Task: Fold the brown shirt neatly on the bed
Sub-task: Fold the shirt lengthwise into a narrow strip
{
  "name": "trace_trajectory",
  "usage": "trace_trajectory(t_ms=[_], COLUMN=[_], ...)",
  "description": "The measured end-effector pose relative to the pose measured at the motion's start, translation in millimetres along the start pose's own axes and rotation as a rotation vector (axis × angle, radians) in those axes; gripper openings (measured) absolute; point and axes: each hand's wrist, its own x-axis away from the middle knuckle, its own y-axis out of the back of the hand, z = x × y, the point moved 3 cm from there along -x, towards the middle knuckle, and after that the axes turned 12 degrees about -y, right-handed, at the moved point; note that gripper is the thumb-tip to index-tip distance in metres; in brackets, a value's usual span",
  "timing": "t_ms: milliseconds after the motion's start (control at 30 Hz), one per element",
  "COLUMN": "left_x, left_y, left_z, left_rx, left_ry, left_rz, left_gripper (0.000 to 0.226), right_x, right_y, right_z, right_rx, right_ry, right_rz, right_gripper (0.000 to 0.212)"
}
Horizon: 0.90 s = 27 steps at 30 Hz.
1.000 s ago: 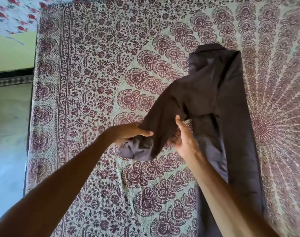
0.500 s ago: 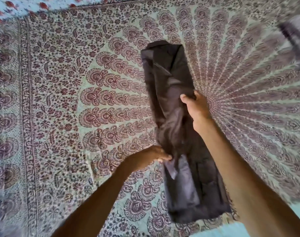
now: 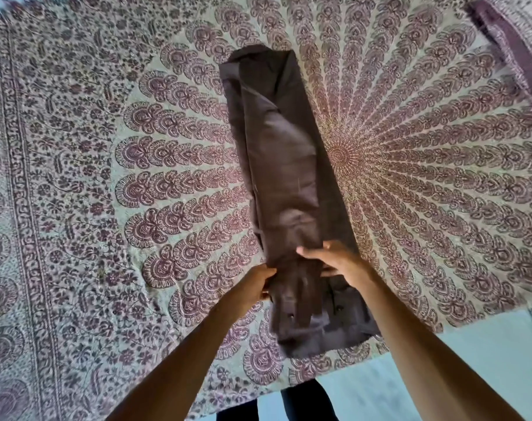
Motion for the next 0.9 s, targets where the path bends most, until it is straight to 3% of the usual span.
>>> trace_trajectory(t_ms=[100, 200, 233, 433, 567, 733, 800, 900], left_x=[1.7, 2.5, 1.6, -6.5, -12.1, -14.4, -17.5, -34.7], left_y=[-3.1, -8.7, -9.9, -19.9, -18.1, -13.7, -6.3, 13.4], left_z=[17.0, 29.5, 34.6, 59.8, 66.4, 69.0, 61.2, 26.1], left_rx=[-0.059, -0.148, -0.194, -0.182, -0.435, -0.526, -0.577, -0.609], left_ry=[0.022, -0.016, -0.034, -0.022, -0.017, 0.043, 0.007, -0.132], left_rz=[-0.044, -0.021, -0.041, -0.076, -0.103, -0.021, -0.012, -0.130], left_gripper=[0.020, 0.031, 0.037, 0.036, 0.019, 0.010, 0.020, 0.031], right_x=[-4.9, -6.7, -8.5, -18.2, -20.1, -20.1, -16.9, -14.4], right_y=[-0.1, -1.9, -2.4, 11.3, 12.2, 8.3, 10.7, 19.8], right_z=[-24.2, -40.3, -45.5, -62.0, -70.7, -74.8, -65.8, -30.7], right_rx=[0.063, 0.342, 0.407, 0.426, 0.500, 0.537, 0.556, 0.503], right_ry=[-0.047, -0.063, -0.051, 0.104, 0.071, 0.051, 0.046, 0.087], right_rz=[0.006, 0.056, 0.042, -0.351, -0.343, -0.336, -0.368, -0.451], right_gripper=[0.076, 0.050, 0.053, 0.023, 0.024, 0.025, 0.031, 0.042])
